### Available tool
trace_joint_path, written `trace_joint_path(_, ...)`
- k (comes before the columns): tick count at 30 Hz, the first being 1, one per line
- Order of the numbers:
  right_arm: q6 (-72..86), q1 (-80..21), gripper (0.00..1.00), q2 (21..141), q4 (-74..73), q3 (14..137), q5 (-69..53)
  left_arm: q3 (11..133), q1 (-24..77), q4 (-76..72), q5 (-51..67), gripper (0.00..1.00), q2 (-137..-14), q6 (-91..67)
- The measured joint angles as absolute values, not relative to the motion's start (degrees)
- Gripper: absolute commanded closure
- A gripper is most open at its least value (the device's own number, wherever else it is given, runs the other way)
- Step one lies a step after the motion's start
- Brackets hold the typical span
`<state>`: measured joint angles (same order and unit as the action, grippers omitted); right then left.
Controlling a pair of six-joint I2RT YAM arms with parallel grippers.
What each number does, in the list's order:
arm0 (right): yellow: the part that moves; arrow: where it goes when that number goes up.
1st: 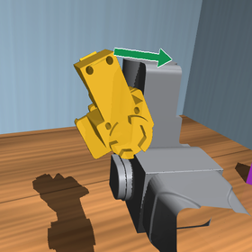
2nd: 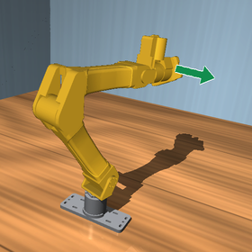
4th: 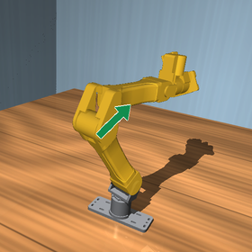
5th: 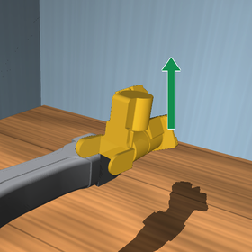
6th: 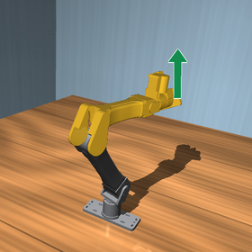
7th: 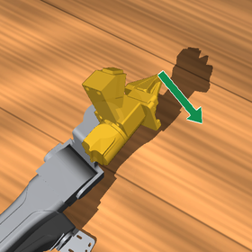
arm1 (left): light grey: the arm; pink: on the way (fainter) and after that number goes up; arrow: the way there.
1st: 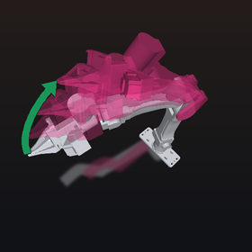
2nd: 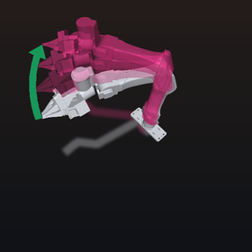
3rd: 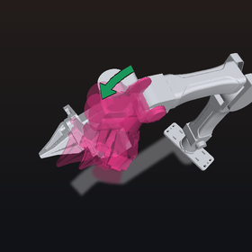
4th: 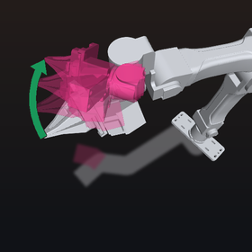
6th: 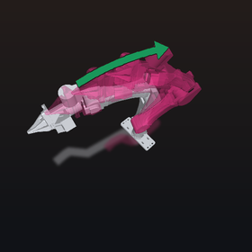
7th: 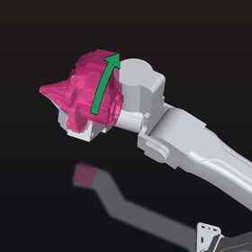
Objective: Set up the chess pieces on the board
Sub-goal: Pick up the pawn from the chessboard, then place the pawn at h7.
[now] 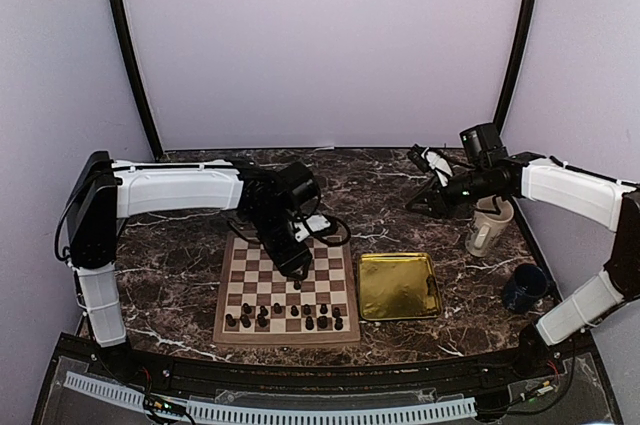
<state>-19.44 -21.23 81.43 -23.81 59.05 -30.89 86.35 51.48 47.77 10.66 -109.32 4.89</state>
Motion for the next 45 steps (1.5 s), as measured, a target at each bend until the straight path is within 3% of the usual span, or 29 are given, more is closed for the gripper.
trace_joint_path(12,-19.68,-21.23,0.66,83.18,-23.83,59.05,-30.92,87.09,52.95,49.41,9.67,0.69,-112.60,6.02)
trace_joint_path(23,-19.68,-21.23,0.66,83.85,-23.92,59.05,-31.16,87.09,53.30,50.68,9.34,0.93,-112.62,6.39)
trace_joint_path(32,-19.70,-21.23,0.65,84.09,-23.97,59.05,-31.40,86.06,53.32,51.70,7.70,0.95,-111.11,5.96)
trace_joint_path(45,-19.90,-21.23,0.65,84.97,-24.01,59.05,-32.01,72.12,53.32,57.58,3.51,0.95,-95.37,-0.34)
